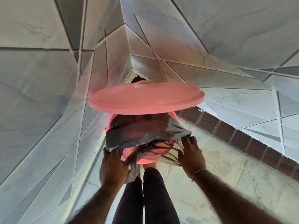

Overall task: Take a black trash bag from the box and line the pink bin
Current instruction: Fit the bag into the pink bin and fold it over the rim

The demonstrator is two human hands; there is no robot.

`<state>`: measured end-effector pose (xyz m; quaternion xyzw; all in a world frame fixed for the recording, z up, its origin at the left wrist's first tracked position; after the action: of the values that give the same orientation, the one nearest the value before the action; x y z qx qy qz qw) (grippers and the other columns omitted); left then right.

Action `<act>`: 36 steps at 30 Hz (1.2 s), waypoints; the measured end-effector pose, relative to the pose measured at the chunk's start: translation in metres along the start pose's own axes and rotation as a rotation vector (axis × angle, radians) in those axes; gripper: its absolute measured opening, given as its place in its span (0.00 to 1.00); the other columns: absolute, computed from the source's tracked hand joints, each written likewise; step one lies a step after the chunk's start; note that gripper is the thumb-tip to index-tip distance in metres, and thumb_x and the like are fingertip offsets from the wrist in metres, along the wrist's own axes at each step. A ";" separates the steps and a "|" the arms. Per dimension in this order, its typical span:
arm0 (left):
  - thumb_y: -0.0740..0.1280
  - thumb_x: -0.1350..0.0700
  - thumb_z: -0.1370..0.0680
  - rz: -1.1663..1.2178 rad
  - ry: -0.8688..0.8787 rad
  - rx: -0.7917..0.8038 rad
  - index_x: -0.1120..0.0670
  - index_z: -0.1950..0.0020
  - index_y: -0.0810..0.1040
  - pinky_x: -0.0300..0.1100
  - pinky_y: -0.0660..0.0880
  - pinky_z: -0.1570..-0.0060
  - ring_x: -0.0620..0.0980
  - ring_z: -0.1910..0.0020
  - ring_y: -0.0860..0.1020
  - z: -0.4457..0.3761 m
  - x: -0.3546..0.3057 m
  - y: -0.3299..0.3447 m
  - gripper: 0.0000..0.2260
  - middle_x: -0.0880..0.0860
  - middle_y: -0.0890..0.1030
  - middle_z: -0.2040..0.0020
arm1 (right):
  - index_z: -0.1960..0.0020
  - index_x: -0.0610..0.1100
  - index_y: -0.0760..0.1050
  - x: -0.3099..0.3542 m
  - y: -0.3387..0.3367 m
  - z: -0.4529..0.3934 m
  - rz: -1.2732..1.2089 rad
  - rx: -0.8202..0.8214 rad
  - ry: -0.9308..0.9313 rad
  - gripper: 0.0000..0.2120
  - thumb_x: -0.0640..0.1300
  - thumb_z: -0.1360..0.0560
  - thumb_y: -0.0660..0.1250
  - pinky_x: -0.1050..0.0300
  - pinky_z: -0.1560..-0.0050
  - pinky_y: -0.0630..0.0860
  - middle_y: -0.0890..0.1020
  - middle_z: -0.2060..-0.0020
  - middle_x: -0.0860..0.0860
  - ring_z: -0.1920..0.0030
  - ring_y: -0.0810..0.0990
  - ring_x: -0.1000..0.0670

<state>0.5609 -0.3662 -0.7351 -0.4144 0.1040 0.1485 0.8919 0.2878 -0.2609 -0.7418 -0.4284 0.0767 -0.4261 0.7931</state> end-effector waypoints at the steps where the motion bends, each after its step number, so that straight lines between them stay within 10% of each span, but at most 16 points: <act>1: 0.76 0.52 0.31 0.004 -0.020 0.013 0.55 0.41 0.75 0.57 0.80 0.55 0.66 0.46 0.78 0.002 0.006 0.001 0.22 0.59 0.75 0.42 | 0.34 0.46 0.68 -0.006 0.003 0.001 0.021 0.007 0.003 0.29 0.34 0.34 0.66 0.45 0.60 0.76 0.72 0.42 0.44 0.53 0.79 0.32; 8: 0.70 0.66 0.31 -0.063 -0.115 0.021 0.57 0.35 0.69 0.57 0.78 0.54 0.66 0.44 0.76 -0.013 0.043 0.010 0.25 0.57 0.71 0.41 | 0.30 0.44 0.63 -0.029 0.034 -0.015 0.076 0.078 0.080 0.38 0.34 0.37 0.73 0.44 0.48 0.79 0.67 0.36 0.43 0.43 0.76 0.37; 23: 0.65 0.52 0.25 -0.234 -0.034 -0.068 0.52 0.35 0.72 0.60 0.76 0.47 0.67 0.41 0.76 -0.084 0.028 -0.021 0.18 0.62 0.74 0.38 | 0.28 0.60 0.54 -0.036 -0.001 -0.083 0.023 -0.064 0.160 0.49 0.41 0.38 0.79 0.43 0.54 0.79 0.74 0.44 0.43 0.46 0.78 0.35; 32: 0.62 0.45 0.31 -0.515 -0.032 0.348 0.50 0.36 0.73 0.49 0.77 0.44 0.59 0.43 0.79 -0.149 0.063 0.012 0.25 0.59 0.81 0.41 | 0.43 0.38 0.80 -0.006 -0.044 -0.132 -0.228 0.034 0.306 0.16 0.42 0.28 0.64 0.50 0.43 0.77 0.83 0.45 0.41 0.44 0.80 0.40; 36: 0.59 0.50 0.30 -0.508 0.050 0.378 0.54 0.44 0.76 0.43 0.75 0.58 0.58 0.51 0.82 -0.148 0.022 0.001 0.18 0.57 0.83 0.49 | 0.61 0.41 0.74 -0.004 -0.036 -0.136 -0.688 0.136 0.503 0.06 0.40 0.28 0.70 0.66 0.72 0.72 0.78 0.66 0.46 0.69 0.76 0.50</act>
<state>0.5721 -0.4749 -0.8367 -0.2576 0.0448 -0.1110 0.9588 0.1968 -0.3510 -0.8011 -0.2587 0.0921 -0.7609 0.5879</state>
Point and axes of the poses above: each hand's wrist, its own z-axis away from the middle knuckle, its own y-axis out of the palm, x = y × z, the point moved 10 cm from there along -z, towards the middle knuckle
